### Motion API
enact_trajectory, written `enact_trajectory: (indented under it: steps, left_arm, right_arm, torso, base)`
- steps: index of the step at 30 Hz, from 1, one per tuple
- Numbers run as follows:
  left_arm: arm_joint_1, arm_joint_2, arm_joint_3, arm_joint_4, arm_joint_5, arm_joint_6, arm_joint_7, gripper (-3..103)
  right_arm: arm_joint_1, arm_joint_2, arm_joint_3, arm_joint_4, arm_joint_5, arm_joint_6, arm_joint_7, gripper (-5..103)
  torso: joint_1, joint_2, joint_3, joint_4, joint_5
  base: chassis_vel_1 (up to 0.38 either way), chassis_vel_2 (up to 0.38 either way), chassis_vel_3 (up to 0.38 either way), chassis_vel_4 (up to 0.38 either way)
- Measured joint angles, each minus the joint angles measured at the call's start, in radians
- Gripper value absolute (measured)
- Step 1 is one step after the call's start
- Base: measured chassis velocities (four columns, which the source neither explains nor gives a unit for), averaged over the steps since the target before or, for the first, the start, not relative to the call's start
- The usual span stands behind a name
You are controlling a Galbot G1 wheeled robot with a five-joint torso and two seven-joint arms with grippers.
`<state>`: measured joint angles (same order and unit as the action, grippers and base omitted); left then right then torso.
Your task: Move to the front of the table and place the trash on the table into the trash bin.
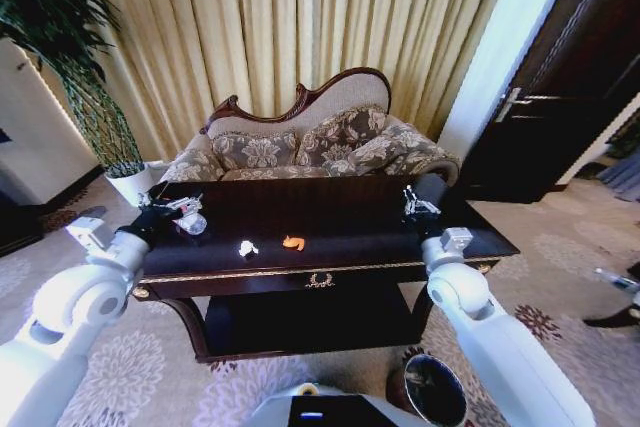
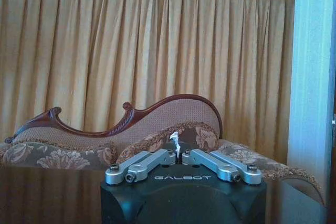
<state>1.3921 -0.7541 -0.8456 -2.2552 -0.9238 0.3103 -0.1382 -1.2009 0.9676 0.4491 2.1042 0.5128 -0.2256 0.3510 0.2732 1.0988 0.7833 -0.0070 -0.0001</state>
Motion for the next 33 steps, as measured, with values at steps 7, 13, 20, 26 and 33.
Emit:
enact_trajectory:
  steps: [7,13,20,26,33]
  left_arm:
    - [-0.001,0.002,-0.002,0.001,0.0,-0.002,0.0,100]
    - [-0.002,0.003,0.001,0.001,0.0,-0.003,0.0,100]
    - [-0.002,0.005,0.0,0.002,-0.002,-0.004,0.0,100]
    - [-0.001,0.004,-0.002,0.005,-0.002,-0.005,0.001,100]
    - [-0.002,0.002,-0.001,0.014,-0.002,-0.007,0.001,100]
  right_arm:
    - [-0.005,0.0,0.0,-0.001,-0.004,-0.008,0.01,1]
    - [-0.01,0.004,0.0,-0.002,-0.01,-0.009,0.015,1]
    - [-0.011,0.003,-0.003,-0.005,-0.018,0.003,0.01,1]
    - [-0.012,0.006,-0.01,-0.005,-0.029,-0.005,0.021,1]
    - [-0.011,0.007,-0.012,-0.015,-0.045,-0.005,0.024,1]
  torso:
    - [0.0,0.0,0.0,0.0001,-0.0001]
    - [0.0,0.0,0.0,0.0,0.0001]
    - [0.0,0.0,0.0,-0.0001,0.0001]
    - [-0.001,0.001,-0.001,-0.0002,0.0006]
    - [0.001,-0.001,0.001,0.0002,-0.0002]
  base:
    - [0.017,-0.092,-0.011,0.089]
    - [0.061,-0.241,-0.055,0.253]
    - [0.148,-0.332,-0.16,0.335]
    - [0.127,-0.186,-0.123,0.191]
    - [0.088,-0.048,-0.077,0.053]
